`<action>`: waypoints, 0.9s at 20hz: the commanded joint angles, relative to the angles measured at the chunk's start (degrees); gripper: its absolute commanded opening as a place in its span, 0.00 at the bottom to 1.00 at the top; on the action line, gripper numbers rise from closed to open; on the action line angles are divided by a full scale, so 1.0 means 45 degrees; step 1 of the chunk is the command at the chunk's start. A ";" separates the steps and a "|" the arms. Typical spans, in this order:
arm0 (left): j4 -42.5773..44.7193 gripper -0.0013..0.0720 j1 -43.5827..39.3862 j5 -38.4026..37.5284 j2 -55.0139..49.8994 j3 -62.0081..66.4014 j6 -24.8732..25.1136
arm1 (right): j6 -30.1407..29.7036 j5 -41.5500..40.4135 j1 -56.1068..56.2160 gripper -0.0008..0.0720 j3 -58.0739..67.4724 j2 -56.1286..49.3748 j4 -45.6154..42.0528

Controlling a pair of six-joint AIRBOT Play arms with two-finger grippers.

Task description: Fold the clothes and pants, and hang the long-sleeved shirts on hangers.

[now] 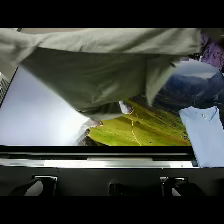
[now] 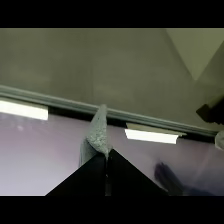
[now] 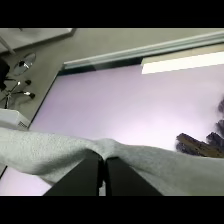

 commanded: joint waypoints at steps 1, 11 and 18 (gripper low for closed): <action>0.1103 0.05 0.0126 0.0821 0.2254 -0.0087 -0.0155 | 0.0962 -0.0996 -0.0058 0.06 0.0835 0.1263 -0.0680; 0.1375 0.05 -0.0850 0.1763 -0.2696 -0.0092 0.0831 | 0.0418 -0.0379 -0.0044 0.06 0.0233 -0.4648 -0.1389; 0.1399 0.05 -0.2390 0.2900 -1.0103 -0.0087 0.0952 | 0.0005 0.2608 -0.0044 0.07 0.0160 -1.1492 -0.0850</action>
